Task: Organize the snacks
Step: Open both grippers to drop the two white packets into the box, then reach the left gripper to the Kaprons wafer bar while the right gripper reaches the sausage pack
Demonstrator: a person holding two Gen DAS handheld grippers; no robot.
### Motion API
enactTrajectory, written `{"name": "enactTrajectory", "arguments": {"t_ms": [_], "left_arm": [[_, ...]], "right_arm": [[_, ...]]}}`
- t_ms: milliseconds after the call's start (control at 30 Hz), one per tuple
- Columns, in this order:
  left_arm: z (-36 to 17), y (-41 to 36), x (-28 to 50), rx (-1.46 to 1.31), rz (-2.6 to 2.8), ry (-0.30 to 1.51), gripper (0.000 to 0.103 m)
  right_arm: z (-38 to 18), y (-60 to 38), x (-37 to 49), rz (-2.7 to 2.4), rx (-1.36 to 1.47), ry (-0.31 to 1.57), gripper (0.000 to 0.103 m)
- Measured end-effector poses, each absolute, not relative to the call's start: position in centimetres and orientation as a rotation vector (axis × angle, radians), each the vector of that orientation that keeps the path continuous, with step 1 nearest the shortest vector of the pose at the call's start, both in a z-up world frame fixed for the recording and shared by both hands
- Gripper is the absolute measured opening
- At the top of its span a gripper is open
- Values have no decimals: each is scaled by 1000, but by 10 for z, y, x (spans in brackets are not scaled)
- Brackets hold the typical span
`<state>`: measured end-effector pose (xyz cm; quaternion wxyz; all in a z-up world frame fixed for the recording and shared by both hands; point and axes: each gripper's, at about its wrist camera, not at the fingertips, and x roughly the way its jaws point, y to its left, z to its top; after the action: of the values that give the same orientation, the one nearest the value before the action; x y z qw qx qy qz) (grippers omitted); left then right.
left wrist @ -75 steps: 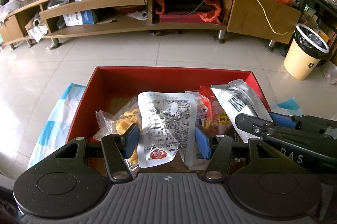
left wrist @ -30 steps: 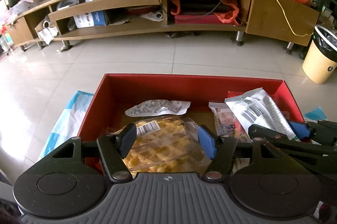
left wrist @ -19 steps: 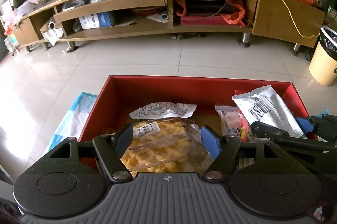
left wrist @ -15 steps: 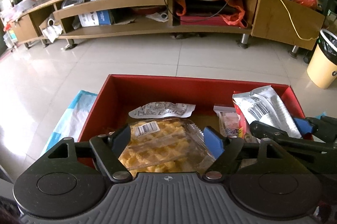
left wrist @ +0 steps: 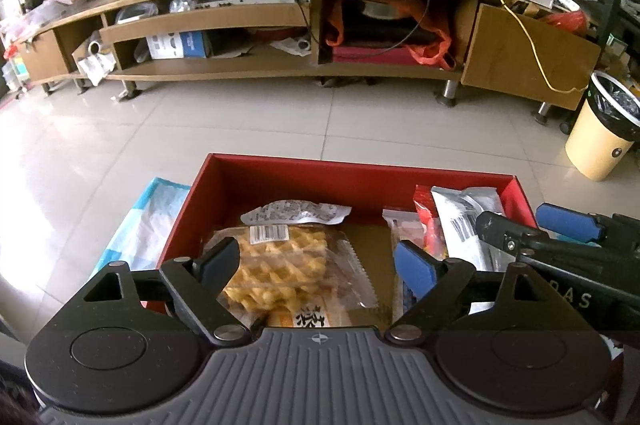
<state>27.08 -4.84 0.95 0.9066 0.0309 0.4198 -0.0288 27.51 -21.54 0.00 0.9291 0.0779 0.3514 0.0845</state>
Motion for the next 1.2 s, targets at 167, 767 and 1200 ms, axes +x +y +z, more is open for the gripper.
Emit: {"name": "enactTrajectory", "arguments": {"t_ms": [167, 767, 1200], "left_arm": [[17, -49, 264, 65, -67, 843, 93], [34, -65, 208, 118, -165, 813, 99], [0, -95, 167, 187, -345, 930, 99]], "right_arm": [[8, -220, 264, 175, 176, 706, 62], [15, -245, 202, 138, 179, 722, 68], [1, -283, 149, 62, 180, 823, 68]]}}
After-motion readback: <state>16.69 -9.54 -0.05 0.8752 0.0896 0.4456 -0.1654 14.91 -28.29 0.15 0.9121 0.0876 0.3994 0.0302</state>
